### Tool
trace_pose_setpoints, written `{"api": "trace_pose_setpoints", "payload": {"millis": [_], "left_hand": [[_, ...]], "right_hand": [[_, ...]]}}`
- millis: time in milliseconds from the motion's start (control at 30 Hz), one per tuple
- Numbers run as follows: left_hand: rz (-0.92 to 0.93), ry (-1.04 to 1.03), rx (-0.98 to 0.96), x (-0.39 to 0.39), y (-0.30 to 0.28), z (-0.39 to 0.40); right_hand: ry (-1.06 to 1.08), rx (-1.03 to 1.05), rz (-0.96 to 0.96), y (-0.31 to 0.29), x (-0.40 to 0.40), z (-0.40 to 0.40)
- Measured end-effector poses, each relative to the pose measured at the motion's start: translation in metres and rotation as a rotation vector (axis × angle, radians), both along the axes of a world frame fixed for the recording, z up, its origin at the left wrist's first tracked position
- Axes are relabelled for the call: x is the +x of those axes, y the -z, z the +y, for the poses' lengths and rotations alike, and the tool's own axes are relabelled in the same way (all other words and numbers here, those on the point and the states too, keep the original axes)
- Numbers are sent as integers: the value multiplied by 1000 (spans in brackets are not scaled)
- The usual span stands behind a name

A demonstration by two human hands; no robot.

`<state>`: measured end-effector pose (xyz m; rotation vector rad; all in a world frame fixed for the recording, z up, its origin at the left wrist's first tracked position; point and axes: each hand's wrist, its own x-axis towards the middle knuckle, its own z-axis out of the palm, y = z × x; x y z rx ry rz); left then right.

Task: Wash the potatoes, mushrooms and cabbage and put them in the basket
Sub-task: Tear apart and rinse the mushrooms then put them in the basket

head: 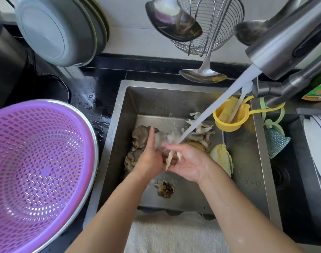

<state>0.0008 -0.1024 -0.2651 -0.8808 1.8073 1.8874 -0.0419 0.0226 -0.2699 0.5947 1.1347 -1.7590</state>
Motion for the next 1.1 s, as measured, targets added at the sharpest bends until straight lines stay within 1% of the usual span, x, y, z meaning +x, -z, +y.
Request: {"api": "trace_pose_setpoints", "payload": {"millis": [33, 67, 100, 167, 200, 300, 333, 400, 467, 533, 600, 667, 700, 733, 767, 800, 833, 867, 900, 967, 1100], "left_hand": [[-11, 38, 41, -1, 0, 1], [-25, 30, 54, -2, 2, -1], [-43, 33, 27, -3, 3, -2], [-55, -35, 12, -3, 12, -3], [-73, -85, 7, -4, 20, -5], [-129, -134, -13, -9, 17, -2], [-125, -126, -5, -9, 17, 1], [-111, -105, 77, -9, 13, 12], [-129, -163, 168, -11, 9, 16], [-140, -183, 294, -15, 6, 18], [-136, -158, 350, -16, 8, 19], [-107, -169, 385, -15, 8, 17], [-94, -196, 419, -15, 9, 15], [-74, -225, 476, -14, 12, 12], [-55, -259, 538, -13, 13, 8], [-38, -296, 593, -11, 14, 4], [-35, -348, 639, -10, 14, 0], [-35, -389, 682, -10, 16, -3], [-42, -428, 716, -11, 16, -4], [-59, -474, 734, -13, 15, -4], [-60, -356, 750, -15, 15, 4]], "right_hand": [[39, -6, -22, 3, -1, 0], [70, -20, -43, 5, -1, 1], [86, -25, -50, 7, -2, 1], [52, -10, -3, 10, -3, 1], [25, 49, 62, 10, -3, 0], [-26, 459, 305, 13, -2, -8], [-46, 552, 361, 18, -2, -11], [-114, 629, 412, 23, -3, -18], [-167, 653, 446, 20, -1, -23], [-236, 700, 554, 18, 5, -26], [-329, 758, 651, 15, 14, -28], [-373, 739, 706, 15, 16, -23], [-407, 684, 744, 12, 16, -17], [-422, 586, 782, 9, 16, -9], [-409, 468, 768, 3, 16, 0], [-323, 329, 705, -1, 18, 7], [-220, 236, 631, -2, 20, 15], [-106, 192, 562, 3, 21, 18], [-23, 192, 522, 4, 23, 20], [60, 242, 462, 10, 27, 18], [33, 377, 464, -1, 25, 5]]}}
